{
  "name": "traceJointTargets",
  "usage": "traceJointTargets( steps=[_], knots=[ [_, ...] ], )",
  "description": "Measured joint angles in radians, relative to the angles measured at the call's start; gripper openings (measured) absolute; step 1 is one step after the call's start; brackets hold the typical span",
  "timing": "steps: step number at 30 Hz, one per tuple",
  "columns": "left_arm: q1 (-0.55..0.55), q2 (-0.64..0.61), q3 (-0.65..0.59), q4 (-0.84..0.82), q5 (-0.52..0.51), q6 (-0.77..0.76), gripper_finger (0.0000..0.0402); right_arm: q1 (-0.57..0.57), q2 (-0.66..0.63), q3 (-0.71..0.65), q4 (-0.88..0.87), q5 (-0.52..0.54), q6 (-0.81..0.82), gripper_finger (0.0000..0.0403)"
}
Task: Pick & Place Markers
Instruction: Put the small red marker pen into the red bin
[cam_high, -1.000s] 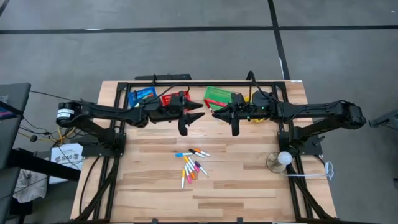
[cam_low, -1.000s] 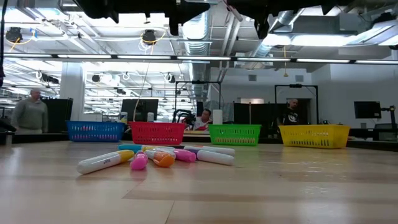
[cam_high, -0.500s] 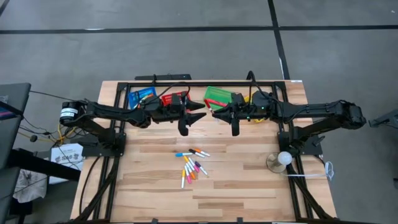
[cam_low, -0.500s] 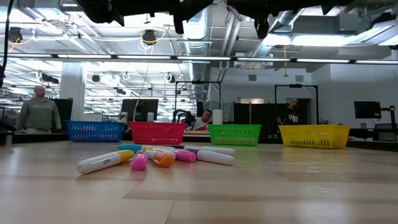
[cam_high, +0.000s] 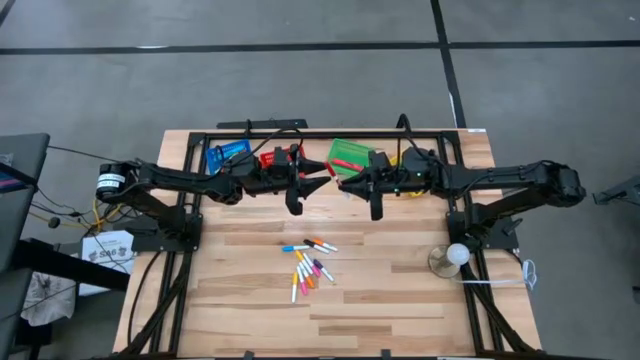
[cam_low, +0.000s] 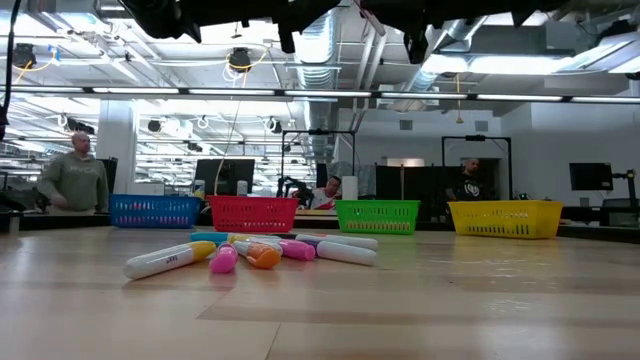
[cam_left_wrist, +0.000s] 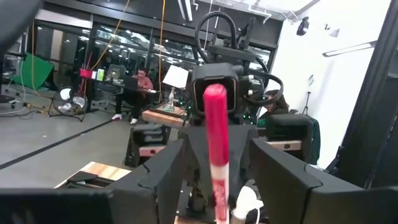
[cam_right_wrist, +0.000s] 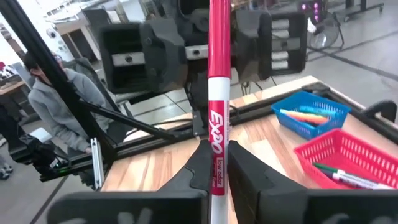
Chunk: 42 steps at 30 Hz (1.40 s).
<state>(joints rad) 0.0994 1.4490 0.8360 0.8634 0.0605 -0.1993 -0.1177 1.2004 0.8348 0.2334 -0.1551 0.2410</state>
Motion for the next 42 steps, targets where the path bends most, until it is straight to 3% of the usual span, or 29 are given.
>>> traceJointTargets(
  steps=[30,42],
  knots=[
    [0.021,0.001,0.0,0.019,-0.004,0.0,0.0181,-0.006,0.0,0.001,0.014,0.005,-0.014,0.0027],
    [0.016,0.086,0.068,0.044,0.037,0.003,0.0181,-0.028,0.0,0.001,0.007,-0.003,-0.015,0.0028]
  ],
)
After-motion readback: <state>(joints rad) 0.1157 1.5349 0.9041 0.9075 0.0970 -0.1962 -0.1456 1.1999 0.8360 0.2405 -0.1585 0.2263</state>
